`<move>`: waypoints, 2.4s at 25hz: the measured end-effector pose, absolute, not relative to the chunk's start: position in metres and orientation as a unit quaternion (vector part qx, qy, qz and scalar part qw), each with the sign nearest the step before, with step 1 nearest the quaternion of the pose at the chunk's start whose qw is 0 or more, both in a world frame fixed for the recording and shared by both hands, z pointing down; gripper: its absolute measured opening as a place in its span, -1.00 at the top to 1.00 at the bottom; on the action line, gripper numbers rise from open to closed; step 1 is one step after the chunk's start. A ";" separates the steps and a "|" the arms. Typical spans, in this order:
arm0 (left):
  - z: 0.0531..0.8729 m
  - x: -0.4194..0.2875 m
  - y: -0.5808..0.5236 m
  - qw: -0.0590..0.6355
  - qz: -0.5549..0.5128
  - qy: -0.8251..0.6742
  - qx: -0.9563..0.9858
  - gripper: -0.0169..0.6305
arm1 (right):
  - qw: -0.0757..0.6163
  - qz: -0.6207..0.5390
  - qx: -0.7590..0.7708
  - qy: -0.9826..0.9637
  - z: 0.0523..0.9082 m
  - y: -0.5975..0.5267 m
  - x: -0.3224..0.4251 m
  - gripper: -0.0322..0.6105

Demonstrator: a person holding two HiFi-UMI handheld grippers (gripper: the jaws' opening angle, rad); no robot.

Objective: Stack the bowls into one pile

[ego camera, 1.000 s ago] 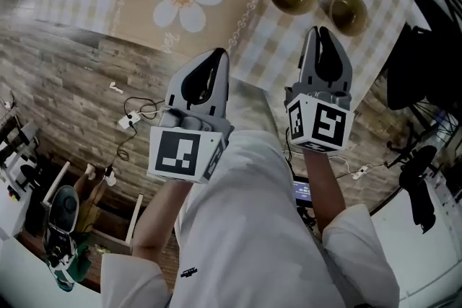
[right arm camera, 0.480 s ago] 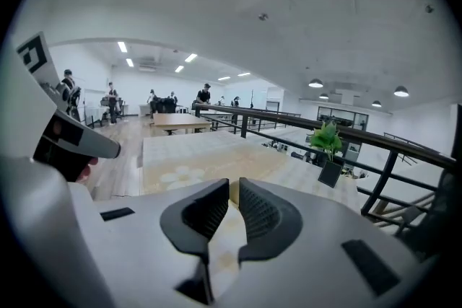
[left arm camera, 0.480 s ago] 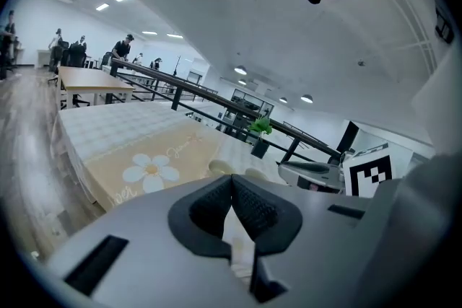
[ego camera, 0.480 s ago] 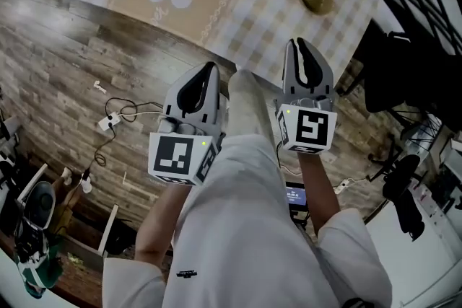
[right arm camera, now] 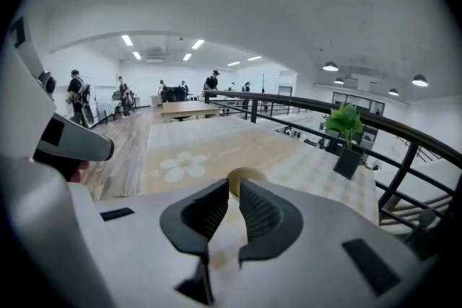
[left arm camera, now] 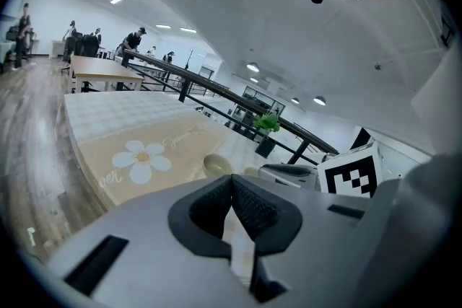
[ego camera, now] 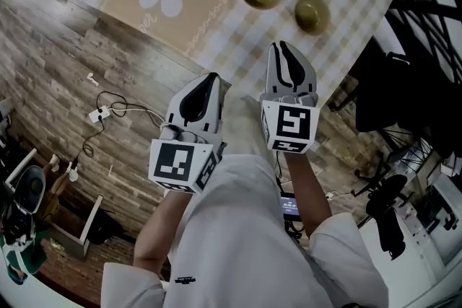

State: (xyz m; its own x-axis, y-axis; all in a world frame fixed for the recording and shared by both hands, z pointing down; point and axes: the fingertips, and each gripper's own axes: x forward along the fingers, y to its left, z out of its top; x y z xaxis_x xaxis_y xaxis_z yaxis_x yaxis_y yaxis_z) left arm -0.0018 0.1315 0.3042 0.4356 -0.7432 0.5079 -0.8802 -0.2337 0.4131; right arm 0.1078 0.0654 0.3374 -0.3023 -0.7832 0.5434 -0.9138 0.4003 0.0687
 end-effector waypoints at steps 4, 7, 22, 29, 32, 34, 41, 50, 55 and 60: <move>0.313 0.014 0.121 0.344 0.101 -0.531 0.768 0.88 | 0.275 0.117 0.494 -0.816 0.350 0.047 0.105 0.72; 0.324 0.022 0.111 0.351 0.101 -0.536 0.761 0.88 | 0.290 0.122 0.476 -0.821 0.365 0.033 0.108 0.72; 0.373 0.045 0.058 0.384 0.111 -0.559 0.727 0.88 | 0.241 0.331 0.509 -0.757 0.440 -0.042 0.138 0.72; 0.386 0.051 0.040 0.393 0.110 -0.564 0.718 0.88 | 0.224 0.378 0.549 -0.711 0.460 -0.059 0.145 0.72; 0.392 0.049 0.037 0.396 0.114 -0.567 0.713 0.88 | 0.222 0.384 0.565 -0.696 0.469 -0.065 0.149 0.72; 0.395 0.047 0.034 0.397 0.118 -0.569 0.710 0.88 | 0.220 0.389 0.568 -0.691 0.473 -0.068 0.150 0.72; 0.408 0.049 0.034 0.410 0.125 -0.561 0.708 0.88 | 0.211 0.395 0.576 -0.684 0.481 -0.074 0.144 0.72; 0.411 0.046 0.042 0.410 0.131 -0.558 0.710 0.88 | 0.194 0.403 0.567 -0.692 0.483 -0.076 0.138 0.77; 0.410 0.041 0.047 0.409 0.126 -0.562 0.707 0.88 | 0.183 0.405 0.552 -0.706 0.472 -0.071 0.133 0.78; 0.404 0.034 0.052 0.402 0.121 -0.568 0.708 0.88 | 0.180 0.402 0.537 -0.719 0.465 -0.059 0.131 0.78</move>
State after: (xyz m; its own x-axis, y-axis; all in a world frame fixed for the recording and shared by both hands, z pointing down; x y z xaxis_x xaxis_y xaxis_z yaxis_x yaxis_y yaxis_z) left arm 0.0337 0.0525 0.4044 0.3249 -0.7068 0.6284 -0.9019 -0.0316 0.4308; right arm 0.1311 -0.0585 0.4649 -0.3579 -0.6283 0.6908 -0.9175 0.0993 -0.3850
